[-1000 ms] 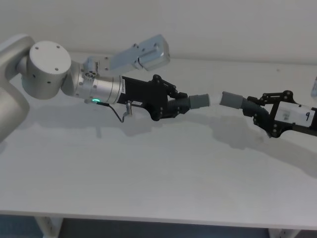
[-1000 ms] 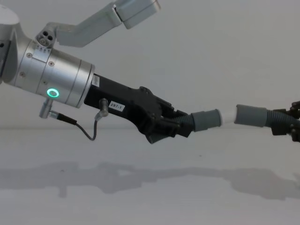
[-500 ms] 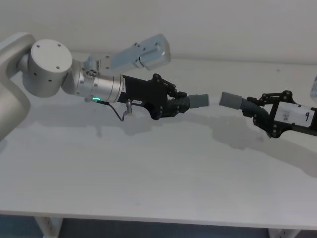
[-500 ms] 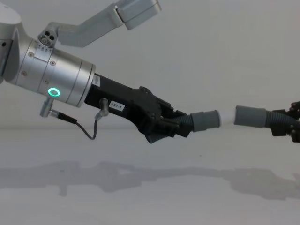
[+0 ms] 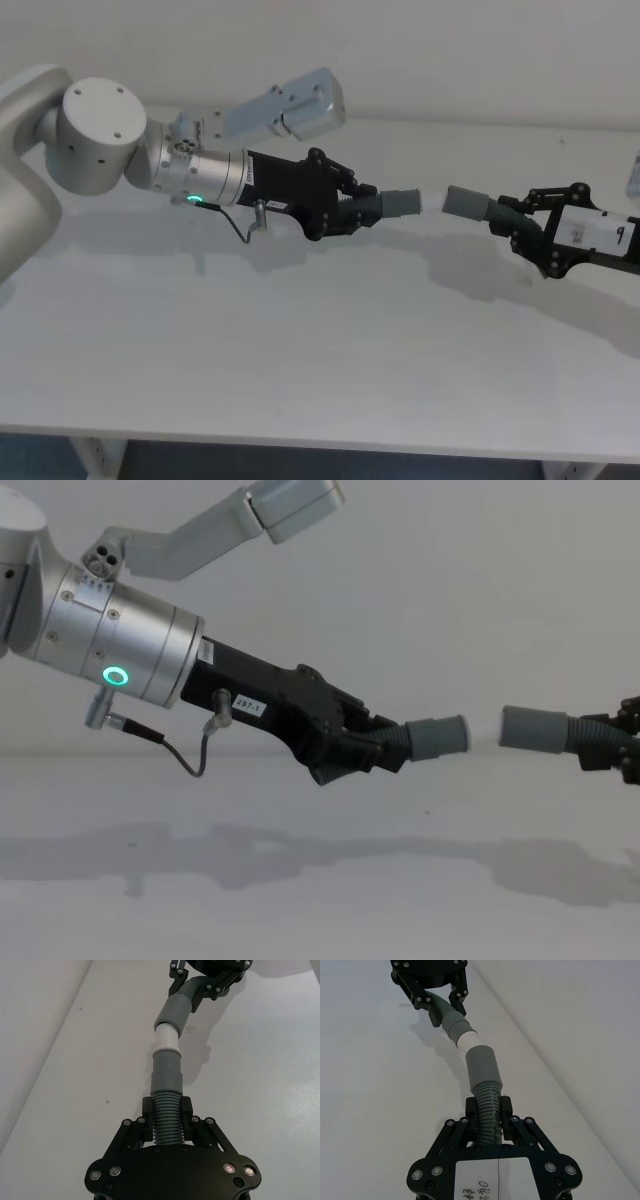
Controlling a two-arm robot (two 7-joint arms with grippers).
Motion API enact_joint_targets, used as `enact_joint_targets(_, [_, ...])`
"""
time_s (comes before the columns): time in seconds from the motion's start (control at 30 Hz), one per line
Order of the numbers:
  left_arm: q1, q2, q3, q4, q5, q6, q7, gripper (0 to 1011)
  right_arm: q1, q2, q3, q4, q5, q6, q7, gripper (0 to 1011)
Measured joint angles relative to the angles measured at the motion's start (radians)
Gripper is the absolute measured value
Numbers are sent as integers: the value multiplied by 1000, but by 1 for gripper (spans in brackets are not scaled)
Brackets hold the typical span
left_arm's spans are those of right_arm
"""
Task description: Use both hands to pick up one end of the pipe from the table, align the ends, and insert them.
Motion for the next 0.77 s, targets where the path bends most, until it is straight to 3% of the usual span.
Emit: enact_joint_targets(0.77, [-1,0,1,2,0,0,0,306,1,0,0,0,0,0,1,273])
